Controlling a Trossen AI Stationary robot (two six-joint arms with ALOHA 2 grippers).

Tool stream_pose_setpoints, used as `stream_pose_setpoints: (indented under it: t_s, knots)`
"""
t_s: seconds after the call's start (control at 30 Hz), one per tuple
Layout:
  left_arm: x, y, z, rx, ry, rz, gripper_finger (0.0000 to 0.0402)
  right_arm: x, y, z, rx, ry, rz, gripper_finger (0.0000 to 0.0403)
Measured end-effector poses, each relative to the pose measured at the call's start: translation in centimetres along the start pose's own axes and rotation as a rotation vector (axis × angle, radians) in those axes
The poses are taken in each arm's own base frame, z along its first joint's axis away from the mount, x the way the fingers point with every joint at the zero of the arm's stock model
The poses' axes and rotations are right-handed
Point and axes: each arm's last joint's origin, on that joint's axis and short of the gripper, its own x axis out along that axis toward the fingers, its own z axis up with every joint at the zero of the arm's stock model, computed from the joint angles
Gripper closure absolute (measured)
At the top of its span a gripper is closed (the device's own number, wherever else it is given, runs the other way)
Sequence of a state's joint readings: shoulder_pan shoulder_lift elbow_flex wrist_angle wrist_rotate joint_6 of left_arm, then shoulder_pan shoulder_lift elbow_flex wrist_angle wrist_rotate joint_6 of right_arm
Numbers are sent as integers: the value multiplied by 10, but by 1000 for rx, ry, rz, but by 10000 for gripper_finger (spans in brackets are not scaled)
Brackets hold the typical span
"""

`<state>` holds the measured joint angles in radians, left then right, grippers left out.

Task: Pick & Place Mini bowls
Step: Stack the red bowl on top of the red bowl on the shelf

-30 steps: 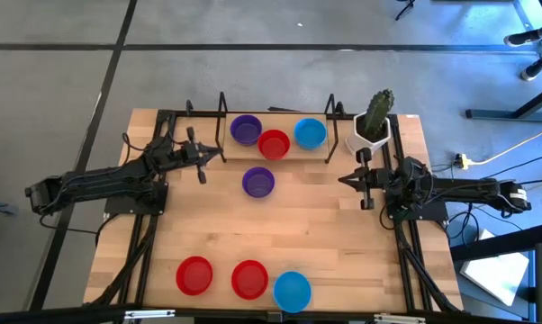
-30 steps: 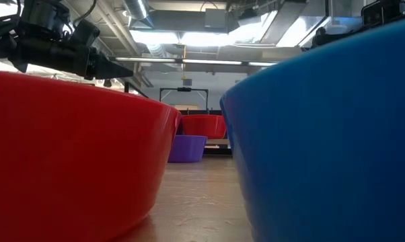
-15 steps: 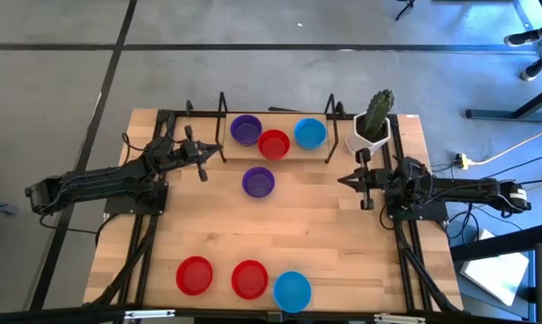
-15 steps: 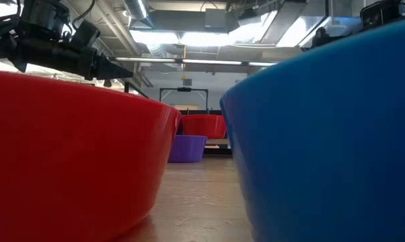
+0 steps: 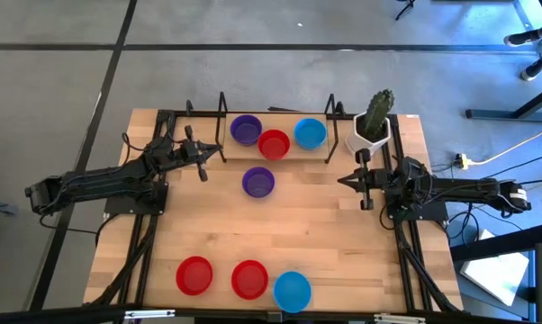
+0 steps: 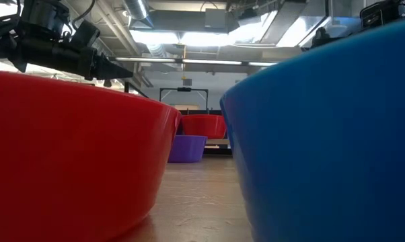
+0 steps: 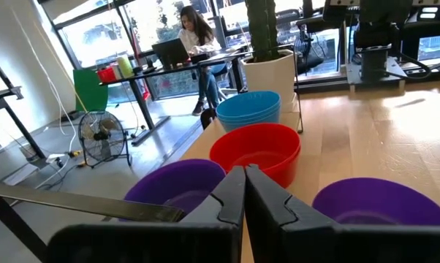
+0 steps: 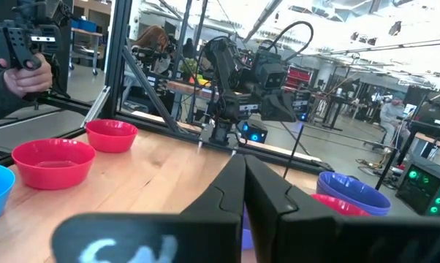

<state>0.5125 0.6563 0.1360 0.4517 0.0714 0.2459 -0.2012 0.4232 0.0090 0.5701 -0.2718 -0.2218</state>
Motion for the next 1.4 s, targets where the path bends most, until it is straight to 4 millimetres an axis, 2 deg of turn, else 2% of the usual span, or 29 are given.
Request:
stream_pose_setpoints:
  t_s: [0.2, 0.27, 0.43, 0.6, 0.77, 0.9, 1.03, 1.2, 1.4]
  knots:
    - [0, 0, 0, 0, 0, 0, 397, 0, 0, -1, 9, 6, 2, 393]
    - [0, 0, 0, 0, 0, 0, 395, 3, -1, 2, 61, 32, 12, 394]
    - [0, 0, 0, 0, 0, 0, 395, 31, -4, 27, 137, 192, 102, 398]
    - [0, 0, 0, 0, 0, 0, 397, 77, -4, 46, 189, 410, 167, 394]
    - [0, 0, -1, -4, 7, -2, 394, 134, 0, 64, 248, 580, 231, 394]
    - [0, 0, -1, -15, 11, -3, 395, 184, 14, 71, 222, 704, 330, 393]
    - [0, 0, -1, -16, 10, -3, 397, 233, 33, 77, 140, 736, 419, 392]
    - [0, 0, -1, -16, 10, -3, 394, 276, 63, 64, 44, 800, 547, 360]
    - [0, 0, -1, -16, 10, -3, 397, 303, 95, 38, 70, 787, 763, 272]
